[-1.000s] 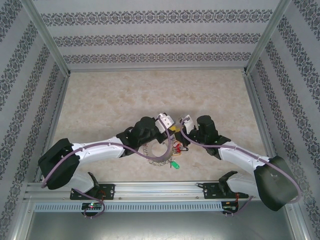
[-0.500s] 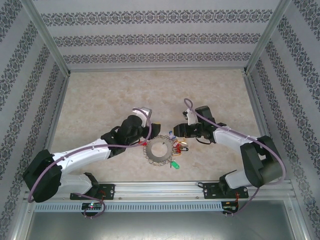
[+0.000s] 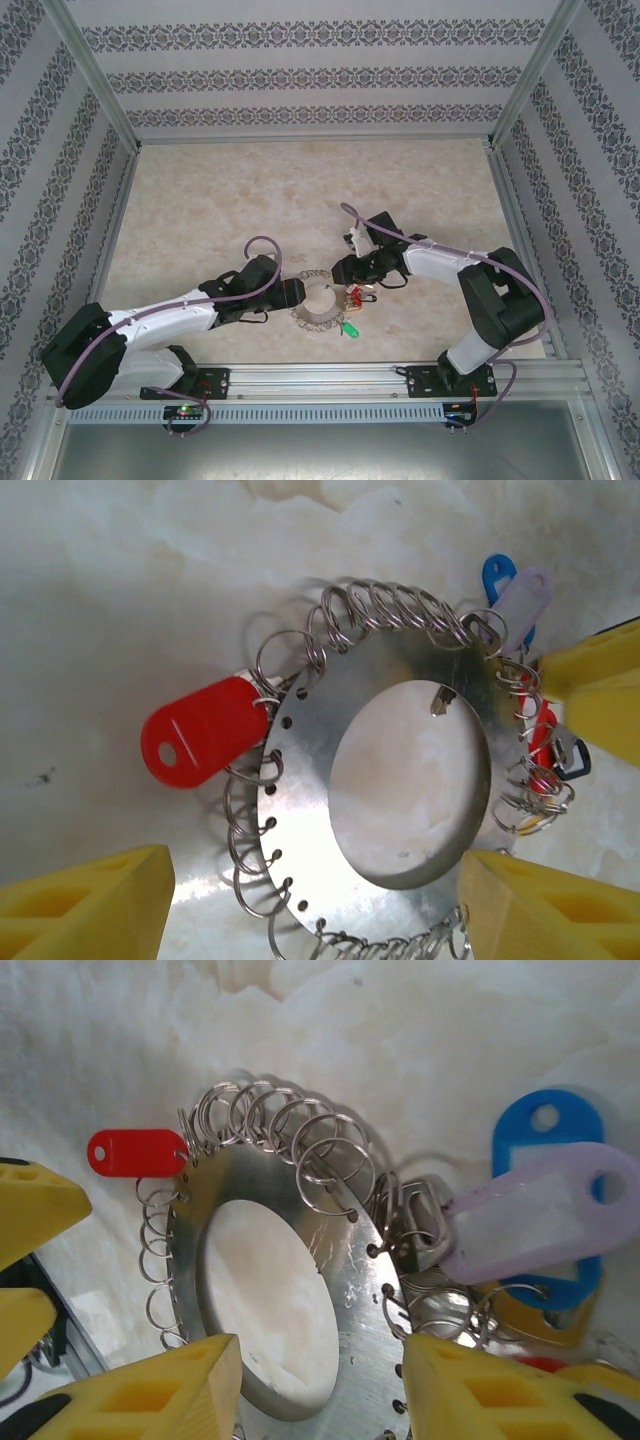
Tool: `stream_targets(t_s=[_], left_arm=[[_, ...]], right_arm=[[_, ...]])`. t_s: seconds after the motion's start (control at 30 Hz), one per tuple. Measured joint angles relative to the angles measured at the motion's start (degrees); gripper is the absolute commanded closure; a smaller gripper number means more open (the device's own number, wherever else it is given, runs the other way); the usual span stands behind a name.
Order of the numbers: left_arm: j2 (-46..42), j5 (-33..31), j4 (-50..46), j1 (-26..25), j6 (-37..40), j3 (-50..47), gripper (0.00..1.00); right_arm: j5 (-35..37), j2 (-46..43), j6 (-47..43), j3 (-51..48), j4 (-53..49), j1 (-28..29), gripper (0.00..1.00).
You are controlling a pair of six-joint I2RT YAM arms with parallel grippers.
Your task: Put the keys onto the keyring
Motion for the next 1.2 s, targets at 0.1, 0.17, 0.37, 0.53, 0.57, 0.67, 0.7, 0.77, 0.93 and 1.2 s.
stream_targets(t_s=[0.1, 0.17, 0.37, 0.53, 0.57, 0.67, 0.7, 0.77, 0.93, 1.2], left_arm=[[0.09, 0.94, 0.00, 0.00, -0.63, 0.00, 0.26], [0.92, 1.70, 0.20, 0.00, -0.92, 0.00, 0.27], [6.71, 3.85, 1.20, 0.02, -1.11, 0.35, 0.28], [9.20, 4.70, 2.23, 0.02, -1.07, 1.97, 0.30], [9.57, 4.79, 2.49, 0.02, -1.07, 2.14, 0.31], [9.70, 4.92, 2.64, 0.02, -1.05, 2.16, 0.32], [9.70, 4.92, 2.64, 0.02, -1.05, 2.16, 0.32], [9.70, 4.94, 2.64, 0.02, -1.01, 2.16, 0.33], [10.14, 5.38, 3.41, 0.02, -0.59, 2.25, 0.36], [14.21, 6.45, 4.90, 0.02, 0.76, 4.83, 0.39]], right_arm=[[0.22, 0.98, -0.92, 0.48, -1.49, 0.81, 0.54], [0.59, 1.27, -1.18, 0.48, -2.34, 1.01, 0.54], [1.53, 1.22, -1.27, 0.63, -2.91, 1.60, 0.54], [4.61, -0.79, -1.03, 0.50, -4.00, 2.01, 0.53], [4.98, -1.46, -1.05, 0.44, -4.22, 2.01, 0.53], [5.57, -2.93, -1.07, 0.46, -4.83, 2.01, 0.53], [5.84, -3.06, -1.09, 0.46, -4.98, 2.01, 0.53], [6.64, -2.99, -1.09, 0.46, -5.27, 2.01, 0.54], [6.64, -1.38, -1.11, 0.46, -5.55, 2.03, 0.56], [3.52, 1.68, -0.81, 1.51, -5.33, 2.49, 0.64]])
